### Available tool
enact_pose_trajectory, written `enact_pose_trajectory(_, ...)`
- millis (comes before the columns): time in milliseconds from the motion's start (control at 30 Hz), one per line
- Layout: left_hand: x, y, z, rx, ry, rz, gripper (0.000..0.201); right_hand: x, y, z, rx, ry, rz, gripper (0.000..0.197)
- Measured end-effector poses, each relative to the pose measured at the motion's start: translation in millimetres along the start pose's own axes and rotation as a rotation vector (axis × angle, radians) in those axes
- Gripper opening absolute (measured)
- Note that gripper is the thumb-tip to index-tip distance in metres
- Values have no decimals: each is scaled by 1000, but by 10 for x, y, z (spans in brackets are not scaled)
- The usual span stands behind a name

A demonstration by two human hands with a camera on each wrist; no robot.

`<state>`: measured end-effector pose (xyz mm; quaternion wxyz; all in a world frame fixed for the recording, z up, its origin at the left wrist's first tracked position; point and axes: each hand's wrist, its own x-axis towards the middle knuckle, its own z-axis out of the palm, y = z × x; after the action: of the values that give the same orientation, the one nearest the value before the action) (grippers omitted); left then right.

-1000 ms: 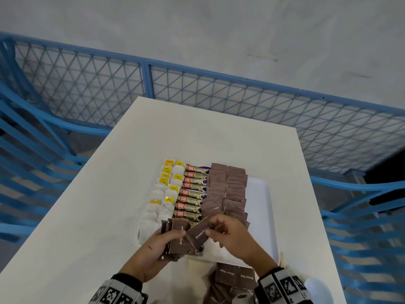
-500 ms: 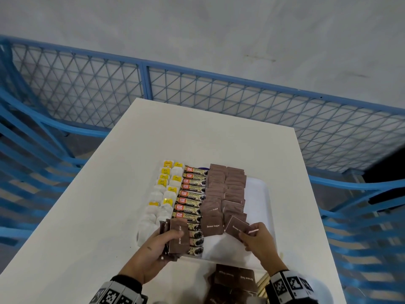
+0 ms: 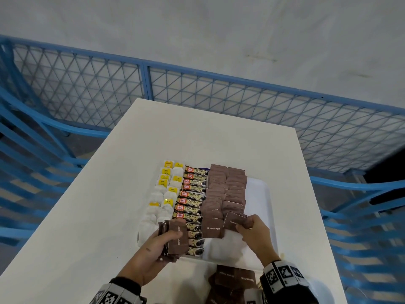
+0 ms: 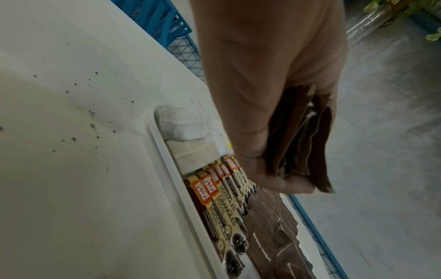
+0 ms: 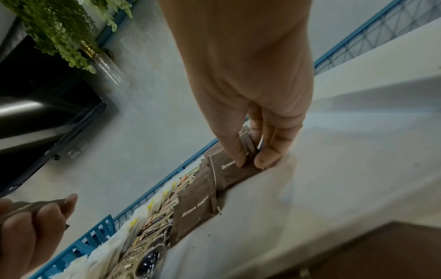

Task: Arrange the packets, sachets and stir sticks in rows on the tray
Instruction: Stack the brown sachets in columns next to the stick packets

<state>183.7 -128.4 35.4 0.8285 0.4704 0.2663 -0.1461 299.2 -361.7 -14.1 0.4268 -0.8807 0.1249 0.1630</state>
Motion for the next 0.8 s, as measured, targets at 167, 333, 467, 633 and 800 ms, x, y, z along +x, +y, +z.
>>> enact_pose_trajectory(167,4,-4,-8,-56,2,3,27,0,-10,5,-26,-43,-32,21)
enact_pose_trajectory(333,1,8,-24,-129,2,-8,40,-19,-15,-41,-153,-4,-118,19)
enact_pose_trajectory(467,-12,22,-7,-99,-37,-17,42,-24,1,-47,-223,19,-159,29)
enact_pose_trajectory(633,-38,43,29,10,-18,-1,38,-90,-55,-32,-189,97,-200,50)
enact_pose_trajectory(800,-48,42,34,62,-3,-10,43,-285,-376,-2,-98,168,-465,34)
